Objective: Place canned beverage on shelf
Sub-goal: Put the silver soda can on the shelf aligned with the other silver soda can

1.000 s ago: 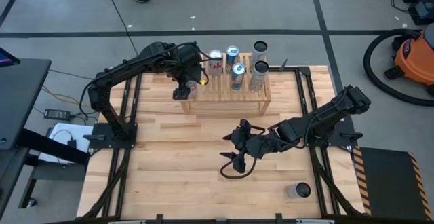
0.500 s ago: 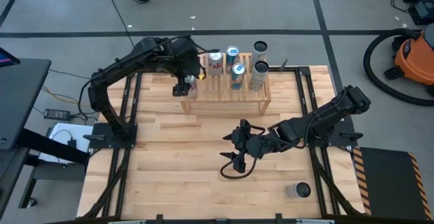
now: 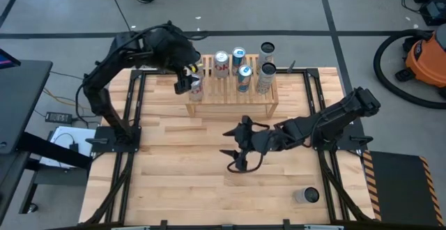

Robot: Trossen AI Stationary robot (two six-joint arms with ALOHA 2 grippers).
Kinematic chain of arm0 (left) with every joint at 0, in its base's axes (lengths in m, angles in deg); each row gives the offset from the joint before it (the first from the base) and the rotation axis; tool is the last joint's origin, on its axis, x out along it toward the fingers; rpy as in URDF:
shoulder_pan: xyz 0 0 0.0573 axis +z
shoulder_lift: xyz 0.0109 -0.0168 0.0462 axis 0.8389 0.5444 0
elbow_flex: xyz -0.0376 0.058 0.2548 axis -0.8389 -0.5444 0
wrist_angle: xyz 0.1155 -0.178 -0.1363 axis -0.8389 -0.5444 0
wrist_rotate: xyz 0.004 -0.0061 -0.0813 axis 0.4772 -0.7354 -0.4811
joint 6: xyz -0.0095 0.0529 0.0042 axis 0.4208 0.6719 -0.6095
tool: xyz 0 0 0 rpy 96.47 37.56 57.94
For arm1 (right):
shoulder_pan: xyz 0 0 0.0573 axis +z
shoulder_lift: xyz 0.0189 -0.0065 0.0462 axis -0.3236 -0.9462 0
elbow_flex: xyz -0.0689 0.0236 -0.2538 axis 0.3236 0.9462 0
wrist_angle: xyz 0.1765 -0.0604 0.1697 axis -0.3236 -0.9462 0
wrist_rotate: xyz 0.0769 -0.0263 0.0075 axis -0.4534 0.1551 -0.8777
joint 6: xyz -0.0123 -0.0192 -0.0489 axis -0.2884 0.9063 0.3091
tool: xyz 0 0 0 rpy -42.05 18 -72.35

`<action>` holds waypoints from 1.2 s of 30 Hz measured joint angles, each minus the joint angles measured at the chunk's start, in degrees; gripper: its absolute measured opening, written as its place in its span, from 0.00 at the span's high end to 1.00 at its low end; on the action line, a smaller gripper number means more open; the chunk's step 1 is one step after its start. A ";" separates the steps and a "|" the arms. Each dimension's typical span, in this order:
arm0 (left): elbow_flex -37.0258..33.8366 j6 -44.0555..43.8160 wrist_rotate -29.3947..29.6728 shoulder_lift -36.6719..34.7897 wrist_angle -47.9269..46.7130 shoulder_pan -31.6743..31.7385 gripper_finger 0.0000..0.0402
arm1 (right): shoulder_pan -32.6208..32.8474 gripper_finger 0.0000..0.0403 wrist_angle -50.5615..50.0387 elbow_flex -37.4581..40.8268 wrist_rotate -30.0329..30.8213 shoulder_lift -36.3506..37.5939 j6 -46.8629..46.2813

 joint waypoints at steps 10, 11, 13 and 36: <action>-0.57 -2.49 -0.05 -2.14 -0.89 -3.53 0.14 | -6.14 0.27 9.72 -0.01 -0.02 0.02 11.53; -0.59 -2.47 -0.08 -2.08 -1.12 -3.83 0.14 | -6.90 0.27 10.12 0.00 -0.03 0.02 12.70; -0.59 -2.47 -0.08 -2.07 -1.57 -4.50 0.14 | -8.41 0.27 11.54 0.01 -0.01 0.02 13.69; -0.61 -2.00 0.03 -2.07 -2.83 -5.45 0.14 | -11.24 0.02 19.19 0.01 -2.96 0.02 20.19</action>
